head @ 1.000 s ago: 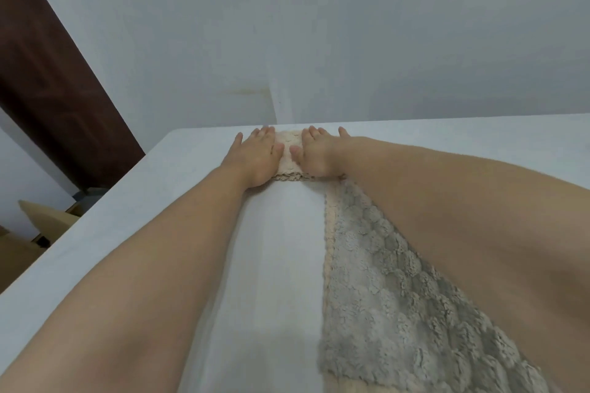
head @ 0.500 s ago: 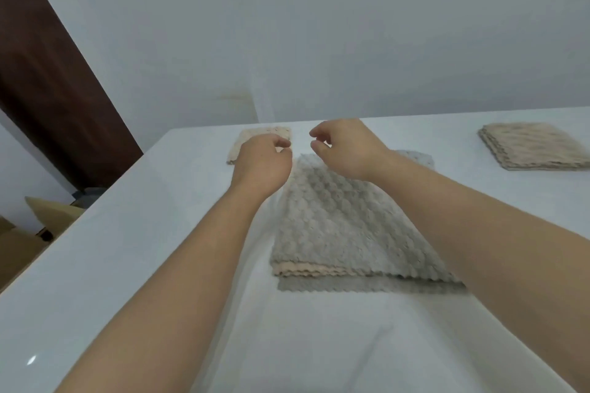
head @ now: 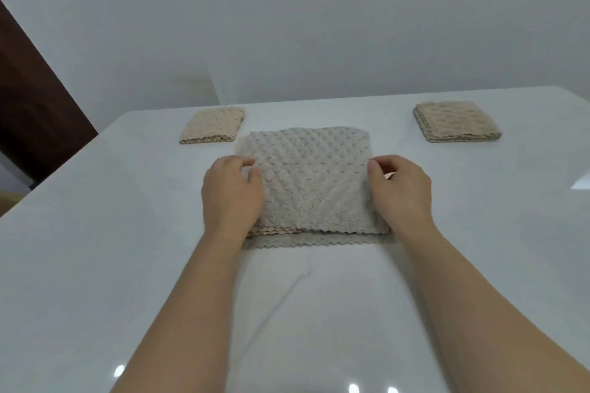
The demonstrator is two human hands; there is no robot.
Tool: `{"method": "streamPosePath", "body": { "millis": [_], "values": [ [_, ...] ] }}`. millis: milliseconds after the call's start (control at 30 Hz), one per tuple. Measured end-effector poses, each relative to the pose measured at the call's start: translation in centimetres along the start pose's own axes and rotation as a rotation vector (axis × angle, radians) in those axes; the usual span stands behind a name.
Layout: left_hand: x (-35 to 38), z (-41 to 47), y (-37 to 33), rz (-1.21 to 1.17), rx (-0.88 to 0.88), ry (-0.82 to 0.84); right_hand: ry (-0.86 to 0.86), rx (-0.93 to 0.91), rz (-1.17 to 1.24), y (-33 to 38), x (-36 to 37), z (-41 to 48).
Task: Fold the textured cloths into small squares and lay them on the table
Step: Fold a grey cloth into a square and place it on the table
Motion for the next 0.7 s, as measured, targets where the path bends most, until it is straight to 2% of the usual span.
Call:
{"method": "streamPosePath", "body": {
  "millis": [133,433,700],
  "values": [
    [0.5,0.8,2.1,0.054,-0.028,0.012,-0.073,0.075,-0.045,-2.1,0.0,1.2],
    [1.9,0.7,3.5,0.082,-0.117,0.136,0.039,0.082,-0.238,-2.7,1.5,1.7],
    [1.8,1.0,3.5,0.076,-0.121,0.090,0.060,0.054,-0.237,-2.3,1.6,1.6]
  ]
}}
Point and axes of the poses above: each hand's wrist, its own z-axis towards the middle knuckle, its own x-axis out of the palm, y = z × x, the point moved 4 cm from there along z, towards the middle knuckle, and after that the axes turned 3 degrees about -y, right-handed, at the moved point
